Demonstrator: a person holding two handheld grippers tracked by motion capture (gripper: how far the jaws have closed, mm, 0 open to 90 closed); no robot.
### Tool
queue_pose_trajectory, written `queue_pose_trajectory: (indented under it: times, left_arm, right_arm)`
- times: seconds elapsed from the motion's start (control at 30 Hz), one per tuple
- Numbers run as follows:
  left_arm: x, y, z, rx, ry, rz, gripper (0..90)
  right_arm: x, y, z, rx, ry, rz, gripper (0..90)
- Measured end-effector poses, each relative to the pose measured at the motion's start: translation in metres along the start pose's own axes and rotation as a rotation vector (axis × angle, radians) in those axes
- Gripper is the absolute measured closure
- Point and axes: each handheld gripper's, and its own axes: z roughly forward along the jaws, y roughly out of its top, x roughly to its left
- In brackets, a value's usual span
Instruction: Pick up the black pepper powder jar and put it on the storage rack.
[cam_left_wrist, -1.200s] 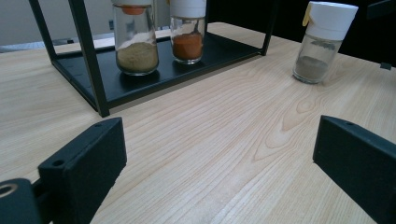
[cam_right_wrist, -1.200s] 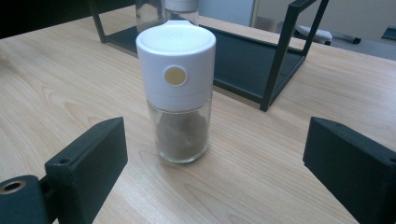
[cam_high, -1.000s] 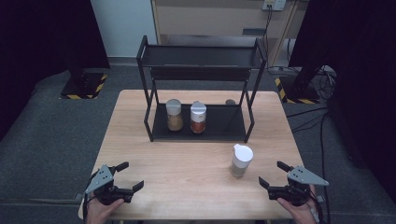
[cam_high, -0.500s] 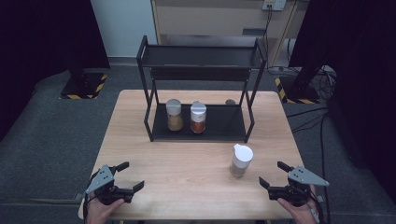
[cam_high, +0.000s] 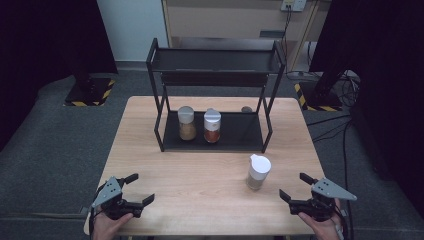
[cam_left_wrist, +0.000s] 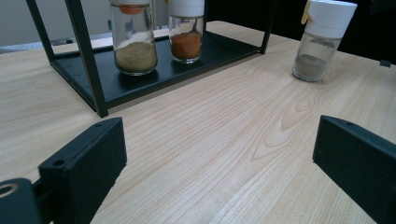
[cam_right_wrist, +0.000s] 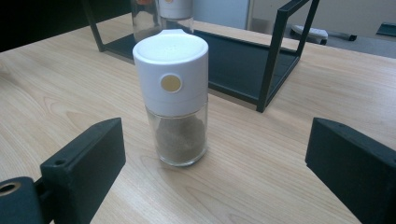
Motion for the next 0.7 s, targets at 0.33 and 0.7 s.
queue_pose_trajectory:
  times: [0.33, 0.7]
  left_arm:
    - [0.0, 0.0, 0.0, 0.003, -0.001, 0.002, 2.0]
    - [0.0, 0.001, 0.0, 0.006, 0.001, 0.005, 2.1]
  right_arm:
    - [0.004, 0.011, -0.007, 0.022, -0.034, 0.027, 4.5]
    - [0.009, 0.035, -0.014, 0.026, -0.029, 0.007, 3.9]
